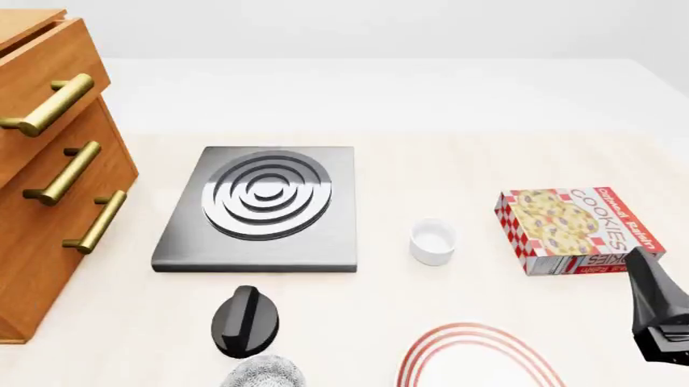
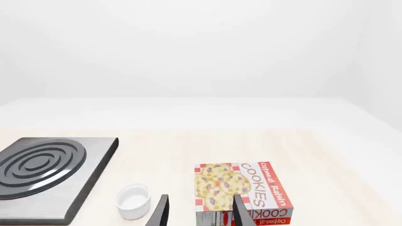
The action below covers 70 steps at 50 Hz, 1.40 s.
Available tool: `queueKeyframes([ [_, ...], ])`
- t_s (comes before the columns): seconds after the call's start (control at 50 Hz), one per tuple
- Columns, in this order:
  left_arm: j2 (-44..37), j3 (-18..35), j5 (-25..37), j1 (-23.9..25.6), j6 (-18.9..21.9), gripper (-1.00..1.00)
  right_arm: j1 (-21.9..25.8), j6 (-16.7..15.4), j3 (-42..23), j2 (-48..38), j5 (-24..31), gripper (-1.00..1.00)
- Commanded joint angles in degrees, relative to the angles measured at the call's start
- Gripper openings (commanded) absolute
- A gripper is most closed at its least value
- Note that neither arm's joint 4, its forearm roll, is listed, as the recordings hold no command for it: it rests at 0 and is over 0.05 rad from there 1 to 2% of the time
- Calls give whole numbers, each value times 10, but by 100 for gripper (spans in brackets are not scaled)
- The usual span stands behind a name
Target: Pick the akita bowl on the wooden cabinet and place it on the plate.
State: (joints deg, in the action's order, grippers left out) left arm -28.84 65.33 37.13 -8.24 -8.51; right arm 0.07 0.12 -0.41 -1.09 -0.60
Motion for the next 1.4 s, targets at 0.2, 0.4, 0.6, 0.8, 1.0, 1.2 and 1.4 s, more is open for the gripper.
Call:
queueKeyframes([
  [0.2,-115,134,42,-80,-54,100,0,0,-2,-4,-2,100],
  [0.4,-144,171,52,-107,-63,100,0,0,0,0,0,100],
  [0.6,-167,179,38,-147,-74,100,0,0,2,1,0,100],
  [0.8,-197,170,16,-201,-94,100,0,0,2,0,-1,100],
  [1.0,-216,172,-5,-239,-104,100,0,0,1,0,-1,100],
  [1.2,-241,179,-27,-279,-107,100,1,0,1,3,2,100],
  [1.4,-262,188,-35,-299,-109,100,1,0,1,4,3,100],
])
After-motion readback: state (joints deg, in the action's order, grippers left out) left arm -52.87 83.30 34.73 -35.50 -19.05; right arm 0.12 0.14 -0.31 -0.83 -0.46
